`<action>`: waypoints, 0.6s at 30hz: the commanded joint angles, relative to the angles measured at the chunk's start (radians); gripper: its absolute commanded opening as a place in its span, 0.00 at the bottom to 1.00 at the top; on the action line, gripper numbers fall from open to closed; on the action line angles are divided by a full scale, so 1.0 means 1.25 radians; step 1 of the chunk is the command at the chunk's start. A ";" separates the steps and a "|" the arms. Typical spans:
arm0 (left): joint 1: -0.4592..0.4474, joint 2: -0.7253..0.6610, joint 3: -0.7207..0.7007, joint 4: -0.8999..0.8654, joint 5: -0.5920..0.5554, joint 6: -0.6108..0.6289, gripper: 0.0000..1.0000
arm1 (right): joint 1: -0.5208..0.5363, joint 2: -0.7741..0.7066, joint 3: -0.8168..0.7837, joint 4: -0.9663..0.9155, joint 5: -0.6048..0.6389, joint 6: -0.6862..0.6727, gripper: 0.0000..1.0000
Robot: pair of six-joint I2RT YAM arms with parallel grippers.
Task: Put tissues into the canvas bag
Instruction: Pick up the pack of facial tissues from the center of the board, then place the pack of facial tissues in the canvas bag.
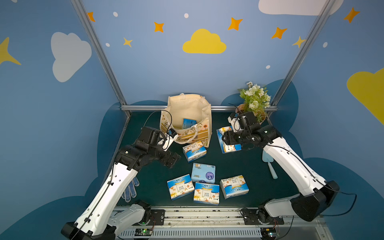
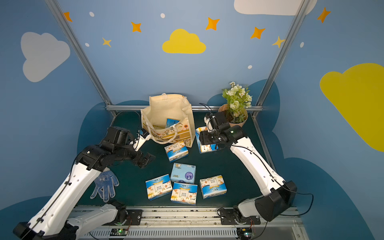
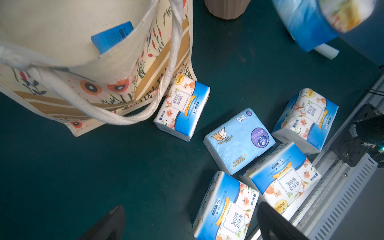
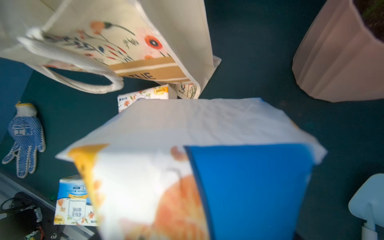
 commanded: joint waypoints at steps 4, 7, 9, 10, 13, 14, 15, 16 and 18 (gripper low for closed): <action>0.024 -0.010 -0.019 0.006 0.015 0.005 1.00 | 0.017 0.086 0.181 -0.033 -0.006 -0.041 0.67; 0.026 -0.007 -0.037 0.014 0.027 0.003 1.00 | 0.029 0.138 0.273 -0.034 -0.012 -0.055 0.67; 0.028 -0.004 -0.042 0.018 0.026 0.003 1.00 | 0.039 0.173 0.339 -0.039 -0.014 -0.066 0.67; 0.029 -0.001 -0.044 0.022 0.026 0.002 1.00 | 0.046 0.191 0.375 -0.042 -0.013 -0.071 0.67; 0.034 0.004 -0.044 0.028 0.024 0.000 1.00 | 0.063 0.242 0.470 -0.036 -0.018 -0.082 0.67; 0.036 0.007 -0.043 0.031 0.026 -0.002 1.00 | 0.068 0.258 0.498 -0.034 -0.024 -0.085 0.67; 0.037 0.010 -0.041 0.032 0.027 -0.003 1.00 | 0.075 0.279 0.535 -0.034 -0.027 -0.087 0.67; 0.037 0.014 -0.039 0.033 0.029 -0.004 1.00 | 0.081 0.301 0.571 -0.035 -0.031 -0.092 0.67; 0.041 0.016 -0.035 0.037 0.031 -0.007 1.00 | 0.092 0.339 0.635 -0.032 -0.042 -0.105 0.67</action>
